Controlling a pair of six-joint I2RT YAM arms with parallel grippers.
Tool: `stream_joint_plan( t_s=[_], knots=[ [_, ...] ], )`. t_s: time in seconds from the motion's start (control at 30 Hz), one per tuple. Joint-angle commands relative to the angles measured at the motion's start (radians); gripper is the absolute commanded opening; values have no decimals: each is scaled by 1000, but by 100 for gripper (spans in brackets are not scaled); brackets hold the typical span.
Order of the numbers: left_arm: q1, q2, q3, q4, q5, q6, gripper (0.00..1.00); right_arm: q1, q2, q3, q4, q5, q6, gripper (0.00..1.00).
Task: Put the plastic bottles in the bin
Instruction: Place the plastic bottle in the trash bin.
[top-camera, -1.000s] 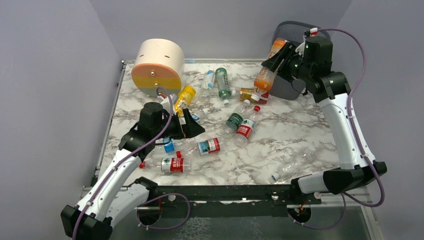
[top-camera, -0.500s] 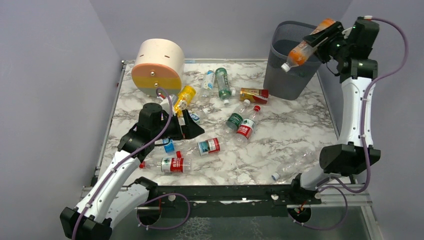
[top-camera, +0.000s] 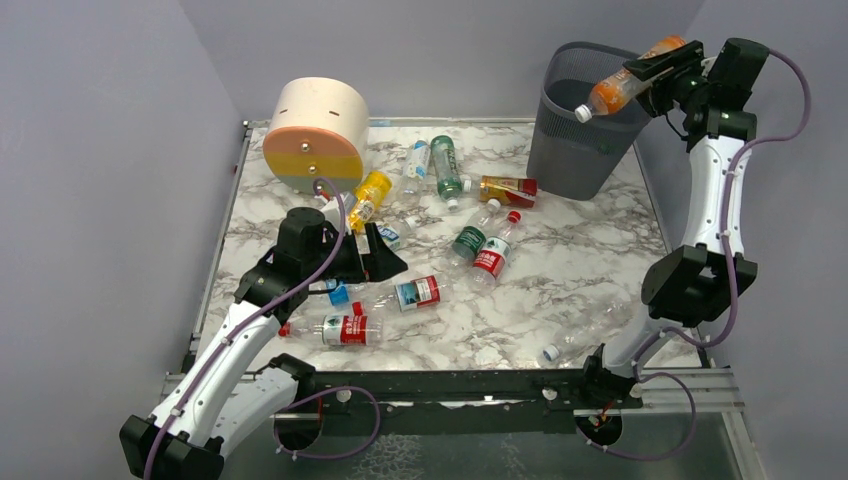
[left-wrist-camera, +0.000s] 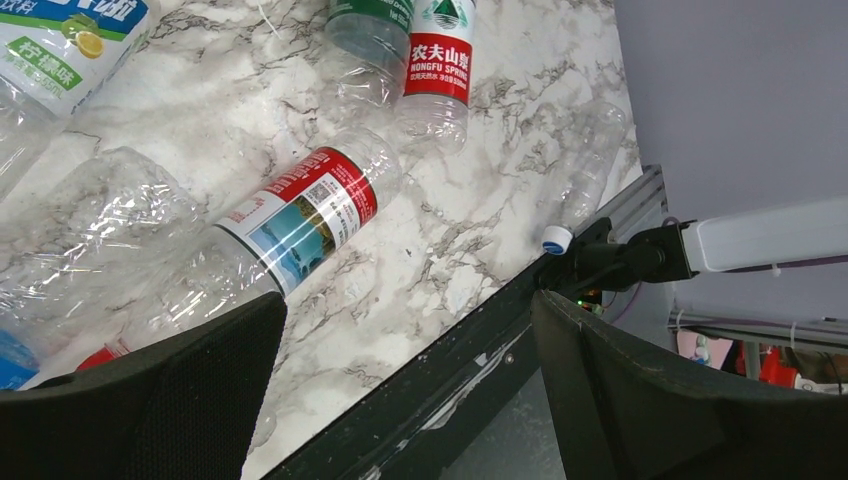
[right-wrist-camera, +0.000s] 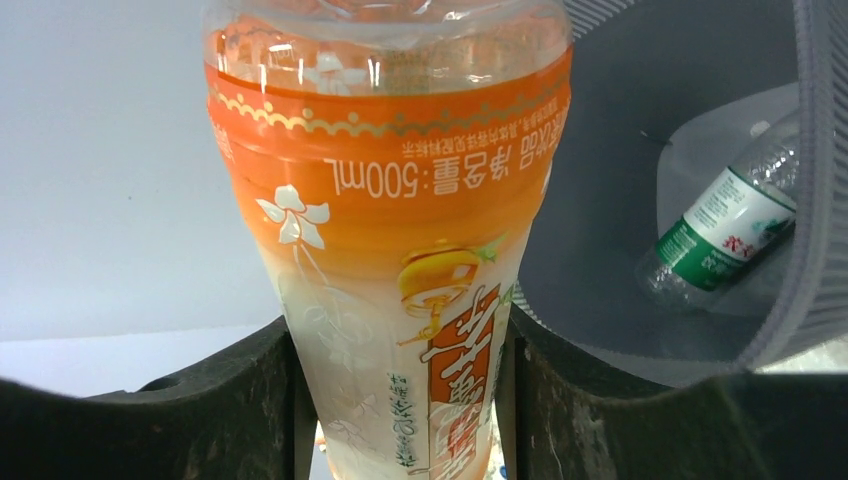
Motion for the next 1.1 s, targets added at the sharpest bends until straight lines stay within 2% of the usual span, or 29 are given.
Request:
stream_joint_plan(
  t_s=[0.0, 0.2, 0.33, 0.4, 0.83, 1.07],
  knots=[
    [-4, -24, 1, -15, 10, 24, 99, 0, 44, 62, 81, -11, 49, 57],
    [-4, -18, -6, -16, 7, 30, 99, 1, 104, 129, 77, -6, 55, 60],
    [-4, -4, 0, -15, 5, 37, 99, 5, 115, 131, 79, -1, 55, 75],
    [-4, 0, 4, -16, 4, 41, 99, 7, 123, 134, 78, 2, 55, 79],
    [-4, -10, -3, -16, 3, 43, 99, 15, 128, 157, 55, -7, 46, 82],
    [-5, -17, -8, -10, 9, 30, 99, 25, 25, 88, 68, -93, 14, 88]
  ],
)
